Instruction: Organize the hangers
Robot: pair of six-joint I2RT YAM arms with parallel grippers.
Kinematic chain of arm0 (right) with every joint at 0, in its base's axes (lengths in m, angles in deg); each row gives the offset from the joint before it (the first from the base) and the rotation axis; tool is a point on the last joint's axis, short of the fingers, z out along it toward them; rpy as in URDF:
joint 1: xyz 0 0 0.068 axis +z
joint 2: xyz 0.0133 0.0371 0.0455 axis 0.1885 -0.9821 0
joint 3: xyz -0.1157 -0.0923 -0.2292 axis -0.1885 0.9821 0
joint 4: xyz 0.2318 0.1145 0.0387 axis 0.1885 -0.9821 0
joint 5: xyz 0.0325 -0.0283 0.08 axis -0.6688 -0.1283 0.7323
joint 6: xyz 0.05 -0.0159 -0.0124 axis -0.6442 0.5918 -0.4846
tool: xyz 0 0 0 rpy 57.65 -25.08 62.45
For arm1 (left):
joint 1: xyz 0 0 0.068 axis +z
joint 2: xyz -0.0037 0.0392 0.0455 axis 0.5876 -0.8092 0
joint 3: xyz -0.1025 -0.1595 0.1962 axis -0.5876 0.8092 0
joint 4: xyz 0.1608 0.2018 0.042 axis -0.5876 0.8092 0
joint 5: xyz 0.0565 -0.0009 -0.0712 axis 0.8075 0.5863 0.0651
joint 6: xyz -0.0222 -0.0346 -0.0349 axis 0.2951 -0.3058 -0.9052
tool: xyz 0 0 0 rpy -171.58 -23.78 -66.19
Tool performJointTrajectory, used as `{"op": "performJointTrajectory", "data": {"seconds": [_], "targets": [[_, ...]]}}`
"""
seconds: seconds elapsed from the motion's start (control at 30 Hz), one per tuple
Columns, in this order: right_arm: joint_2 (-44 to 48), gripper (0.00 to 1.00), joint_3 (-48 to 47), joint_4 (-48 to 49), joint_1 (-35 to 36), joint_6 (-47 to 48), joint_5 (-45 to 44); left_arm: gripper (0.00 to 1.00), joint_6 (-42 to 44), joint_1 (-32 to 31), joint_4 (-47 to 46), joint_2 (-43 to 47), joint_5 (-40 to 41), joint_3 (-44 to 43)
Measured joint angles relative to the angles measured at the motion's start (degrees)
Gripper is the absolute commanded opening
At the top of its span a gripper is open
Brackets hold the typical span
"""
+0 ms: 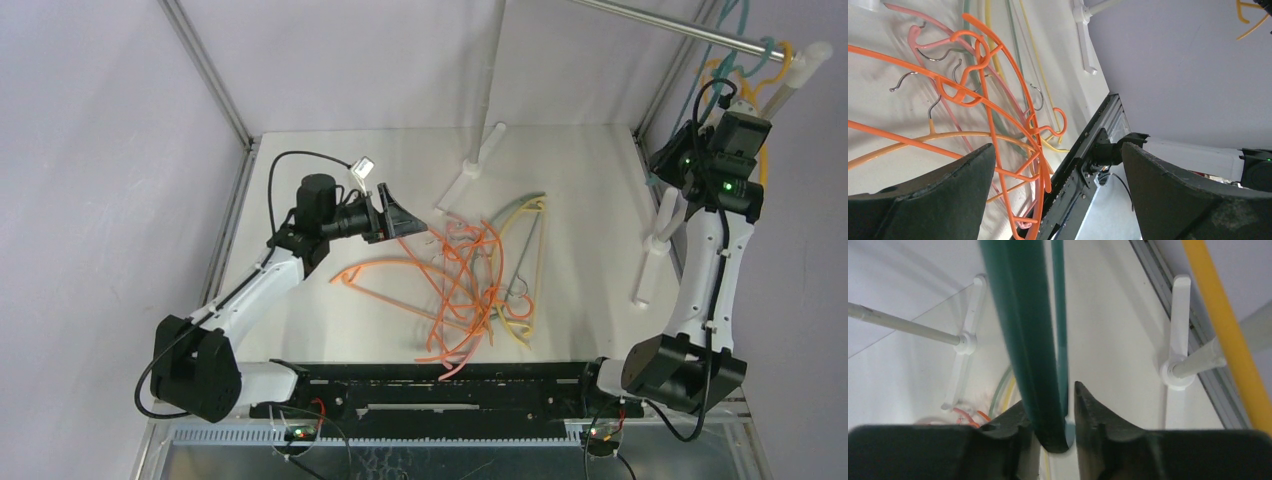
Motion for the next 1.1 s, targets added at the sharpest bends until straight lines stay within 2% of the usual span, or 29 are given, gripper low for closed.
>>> {"op": "performJointTrajectory", "data": {"seconds": [0.1, 0.3, 0.63, 0.83, 1.1], "targets": [[1.4, 0.6, 2.0, -0.2, 0.0, -1.4, -0.2, 1.0, 0.0, 0.0, -0.2, 0.0, -0.4, 0.0], [8.8, 0.75, 7.6, -1.3, 0.4, -4.8, -0.5, 0.99, 0.0, 0.0, -0.2, 0.0, -0.5, 0.0], [26.0, 0.77, 18.7, -4.7, 8.0, -7.7, -4.7, 0.99, 0.0, 0.0, -0.7, 0.0, -0.3, 0.1], [35.6, 0.77, 24.3, -11.4, 12.5, -8.5, -9.3, 0.99, 0.1, 0.0, -2.3, -0.1, 0.6, 2.8], [45.6, 0.73, 32.1, -19.0, 14.6, -10.5, -6.0, 1.0, 0.2, 0.0, -3.2, -2.0, 2.2, 4.9]]}}
